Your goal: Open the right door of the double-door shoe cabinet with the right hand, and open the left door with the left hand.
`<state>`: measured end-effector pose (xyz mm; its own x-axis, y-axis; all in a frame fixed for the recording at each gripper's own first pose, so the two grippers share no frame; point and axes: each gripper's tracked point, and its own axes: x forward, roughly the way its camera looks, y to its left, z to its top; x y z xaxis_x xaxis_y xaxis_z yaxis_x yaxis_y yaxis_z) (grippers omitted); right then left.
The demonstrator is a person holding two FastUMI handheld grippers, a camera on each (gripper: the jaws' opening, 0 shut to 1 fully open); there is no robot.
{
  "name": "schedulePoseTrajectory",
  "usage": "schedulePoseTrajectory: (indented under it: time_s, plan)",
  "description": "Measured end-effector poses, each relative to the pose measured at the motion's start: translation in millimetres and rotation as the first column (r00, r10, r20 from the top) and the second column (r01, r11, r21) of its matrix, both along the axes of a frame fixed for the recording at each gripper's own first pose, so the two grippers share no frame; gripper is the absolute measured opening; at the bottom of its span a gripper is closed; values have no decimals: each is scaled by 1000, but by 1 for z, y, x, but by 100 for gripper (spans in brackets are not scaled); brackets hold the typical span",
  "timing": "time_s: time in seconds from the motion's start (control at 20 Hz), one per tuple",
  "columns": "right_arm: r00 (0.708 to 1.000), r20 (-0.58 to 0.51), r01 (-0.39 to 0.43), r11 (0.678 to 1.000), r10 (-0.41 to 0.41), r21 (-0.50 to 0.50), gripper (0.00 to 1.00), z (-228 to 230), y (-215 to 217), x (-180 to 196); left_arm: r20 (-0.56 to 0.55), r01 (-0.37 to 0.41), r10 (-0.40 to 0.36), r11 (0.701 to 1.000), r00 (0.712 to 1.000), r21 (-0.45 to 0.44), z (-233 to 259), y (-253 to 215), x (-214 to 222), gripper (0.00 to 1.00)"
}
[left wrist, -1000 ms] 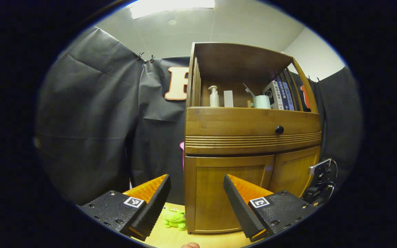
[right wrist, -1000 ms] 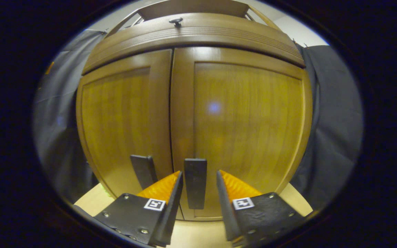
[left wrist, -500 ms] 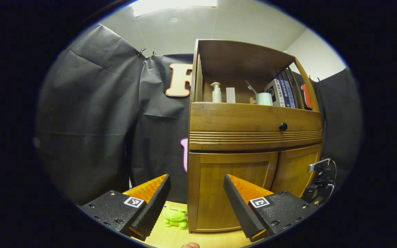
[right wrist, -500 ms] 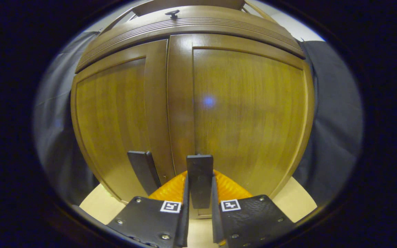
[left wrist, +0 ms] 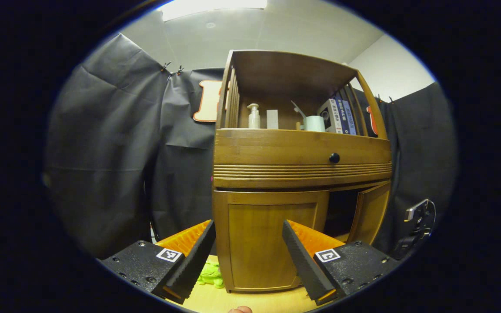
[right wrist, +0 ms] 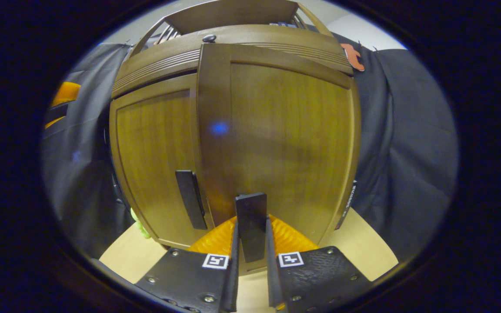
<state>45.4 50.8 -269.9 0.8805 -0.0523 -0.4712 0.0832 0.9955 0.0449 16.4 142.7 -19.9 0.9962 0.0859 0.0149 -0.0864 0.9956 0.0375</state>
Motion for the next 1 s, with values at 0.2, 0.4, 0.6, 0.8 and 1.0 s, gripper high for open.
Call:
schedulePoseTrajectory:
  time_s: [0.2,0.4,0.6,0.8,1.0]
  plan:
    - [1000,-2,15,1000,-15,16,27,1,-20,-23,-3,48,-48,999,999,1,-2,-35,2,92]
    - [1000,-11,4,1000,-4,26,21,7,-40,-48,-4,92,-92,996,996,-14,-6,-70,6,92]
    - [1000,-27,-1,1000,2,5,21,10,-62,-68,-21,125,-126,992,992,-32,-17,-105,10,92]
    - [999,-36,18,1000,-18,5,20,14,-96,-92,-47,140,-142,989,989,-36,-31,-131,13,95]
    - [1000,-24,3,1000,-3,-24,20,21,-125,-103,-70,139,-141,990,988,-34,-45,-151,21,95]
